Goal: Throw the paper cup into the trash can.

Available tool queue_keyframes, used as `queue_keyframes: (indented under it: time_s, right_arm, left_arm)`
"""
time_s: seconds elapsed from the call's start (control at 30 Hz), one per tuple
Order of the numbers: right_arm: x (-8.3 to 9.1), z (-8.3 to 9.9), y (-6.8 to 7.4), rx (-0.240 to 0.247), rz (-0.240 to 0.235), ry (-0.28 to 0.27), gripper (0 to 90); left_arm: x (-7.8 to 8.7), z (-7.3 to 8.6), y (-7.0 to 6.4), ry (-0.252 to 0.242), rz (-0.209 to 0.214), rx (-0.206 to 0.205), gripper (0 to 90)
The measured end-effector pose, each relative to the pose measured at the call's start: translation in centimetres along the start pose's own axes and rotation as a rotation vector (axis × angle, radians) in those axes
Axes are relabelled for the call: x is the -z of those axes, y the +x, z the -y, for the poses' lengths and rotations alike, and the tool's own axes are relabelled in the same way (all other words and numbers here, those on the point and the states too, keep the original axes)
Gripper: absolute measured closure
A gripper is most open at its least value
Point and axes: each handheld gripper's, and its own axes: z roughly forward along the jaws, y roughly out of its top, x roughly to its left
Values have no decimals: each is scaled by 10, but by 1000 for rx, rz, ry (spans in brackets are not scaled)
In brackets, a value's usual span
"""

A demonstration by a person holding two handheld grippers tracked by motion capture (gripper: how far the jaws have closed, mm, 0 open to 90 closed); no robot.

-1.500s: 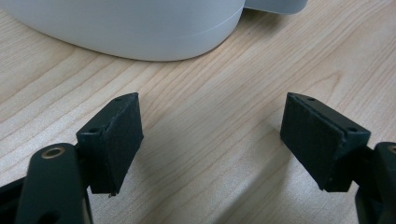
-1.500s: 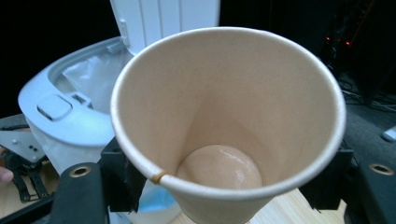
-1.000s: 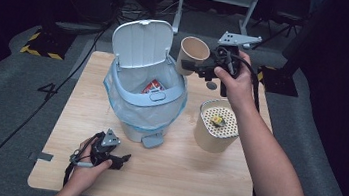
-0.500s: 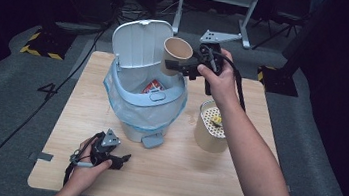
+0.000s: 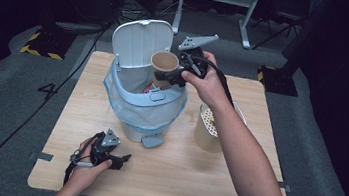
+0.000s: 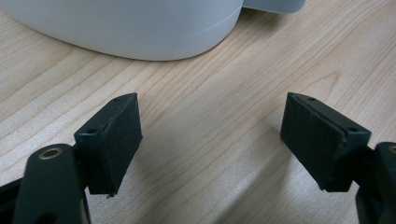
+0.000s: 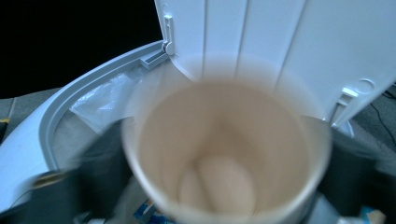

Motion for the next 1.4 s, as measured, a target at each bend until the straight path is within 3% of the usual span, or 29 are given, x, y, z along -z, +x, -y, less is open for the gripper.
queue_keyframes:
  time_s: [0.1,0.17,0.23,0.43,0.5,0.83,0.97,1.03,1.4]
  right_arm:
    - [0,-1,2,0,-1,-26,187]
    - [4,-3,4,-4,18,-75,161]
    - [6,-3,5,2,25,-84,169]
    - [30,0,9,30,49,-118,160]
    - [45,3,10,32,74,-129,161]
    - [95,25,15,27,144,-111,176]
    - [107,33,15,15,167,-105,177]
    - [119,43,15,5,189,-88,179]
    - [157,84,16,-34,224,-68,187]
  left_arm:
    - [0,0,0,0,0,0,208]
    - [0,0,0,0,0,0,208]
    - [0,0,0,1,0,-1,208]
    - [0,0,0,0,-1,-1,207]
    - [0,0,0,-1,-1,0,207]
    - [1,1,3,-2,8,-5,207]
    - [3,3,5,0,-1,-1,207]
    - [6,6,5,-2,-12,17,207]
    - [9,10,7,-4,-23,29,208]
